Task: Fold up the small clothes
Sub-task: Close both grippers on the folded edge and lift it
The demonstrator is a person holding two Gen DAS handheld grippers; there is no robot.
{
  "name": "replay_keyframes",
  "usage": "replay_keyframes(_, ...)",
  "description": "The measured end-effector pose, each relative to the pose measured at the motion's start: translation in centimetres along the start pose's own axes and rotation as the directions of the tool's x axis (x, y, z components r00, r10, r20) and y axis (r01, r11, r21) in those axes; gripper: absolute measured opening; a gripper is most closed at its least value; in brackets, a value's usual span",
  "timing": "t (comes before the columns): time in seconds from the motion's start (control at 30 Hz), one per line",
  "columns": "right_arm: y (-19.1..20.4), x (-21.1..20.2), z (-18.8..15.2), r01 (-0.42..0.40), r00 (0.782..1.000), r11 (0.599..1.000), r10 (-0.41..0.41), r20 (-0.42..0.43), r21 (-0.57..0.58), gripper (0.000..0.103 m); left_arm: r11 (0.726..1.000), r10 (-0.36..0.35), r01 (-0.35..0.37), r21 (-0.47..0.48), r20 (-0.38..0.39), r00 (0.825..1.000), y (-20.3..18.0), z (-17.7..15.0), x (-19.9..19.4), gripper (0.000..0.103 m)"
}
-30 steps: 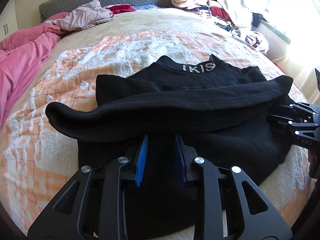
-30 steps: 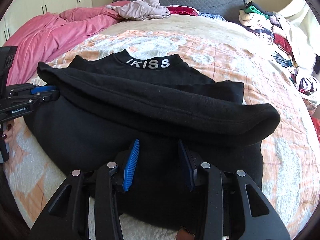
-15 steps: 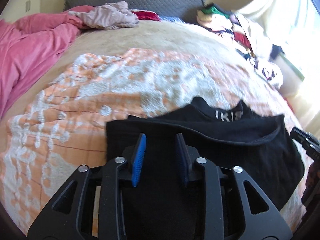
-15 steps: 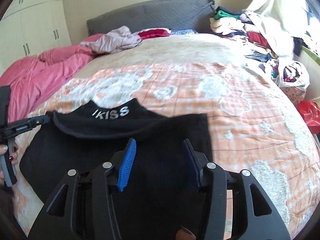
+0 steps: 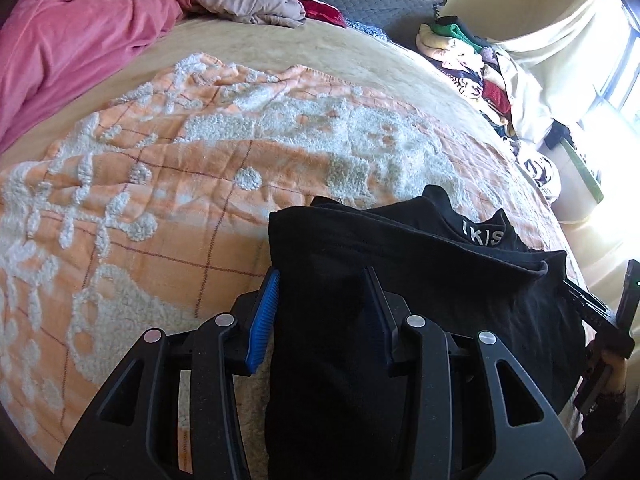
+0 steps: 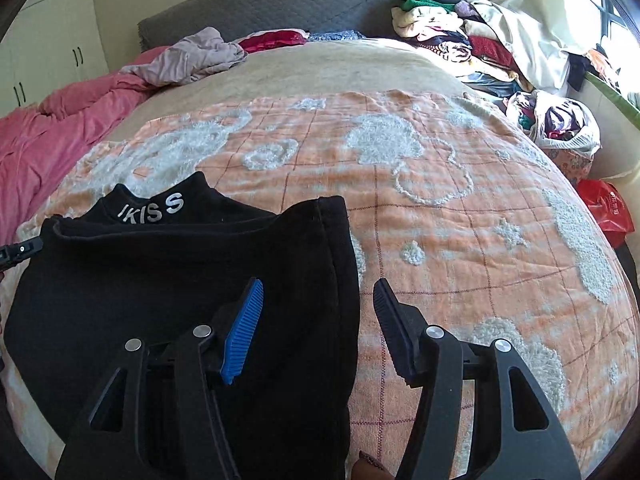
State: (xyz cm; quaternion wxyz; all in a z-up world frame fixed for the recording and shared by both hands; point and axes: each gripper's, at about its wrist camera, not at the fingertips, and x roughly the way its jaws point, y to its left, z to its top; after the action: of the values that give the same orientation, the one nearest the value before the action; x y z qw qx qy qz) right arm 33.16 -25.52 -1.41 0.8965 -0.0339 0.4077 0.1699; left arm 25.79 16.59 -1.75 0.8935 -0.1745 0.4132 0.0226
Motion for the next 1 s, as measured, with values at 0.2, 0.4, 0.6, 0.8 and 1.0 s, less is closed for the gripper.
replay_keyframes(0.2, -0.3, -2.0, 0.4, -0.087, 0.994, 0.996, 0.084, 0.077, 0.038, 0.007, 0.993, 0.067, -0.069, 0.093, 0.024, 0.997, -1.8, -0.3, -0.5, 0.006)
replay_keyframes(0.4, -2.1, -5.1, 1.5, -0.121, 0.973, 0.986, 0.094, 0.213, 0.116, 0.006, 0.991, 0.066, -0.079, 0.104, 0.12, 0.991, -3.1, 1.6, -3.3, 0.002)
replay_keyframes(0.6, -2.6, -3.6, 1.1, -0.086, 0.984, 0.987, 0.063, 0.165, 0.137, 0.006, 0.99, 0.106, -0.116, 0.082, 0.121, 0.987, -2.9, 2.1, -2.0, 0.002)
replay_keyframes(0.8, -2.3, -1.4, 0.3, -0.006, 0.996, 0.99, -0.007, 0.091, 0.138, 0.01, 0.985, 0.161, -0.164, 0.043, 0.07, 0.984, -1.4, 1.1, 0.4, 0.001)
replay_keyframes(1.0, -2.7, -1.6, 0.1, 0.029, 0.996, 0.989, -0.042, 0.085, 0.145, 0.019, 0.975, 0.189, -0.196, 0.102, 0.075, 0.979, -2.6, 0.6, -0.2, 0.001)
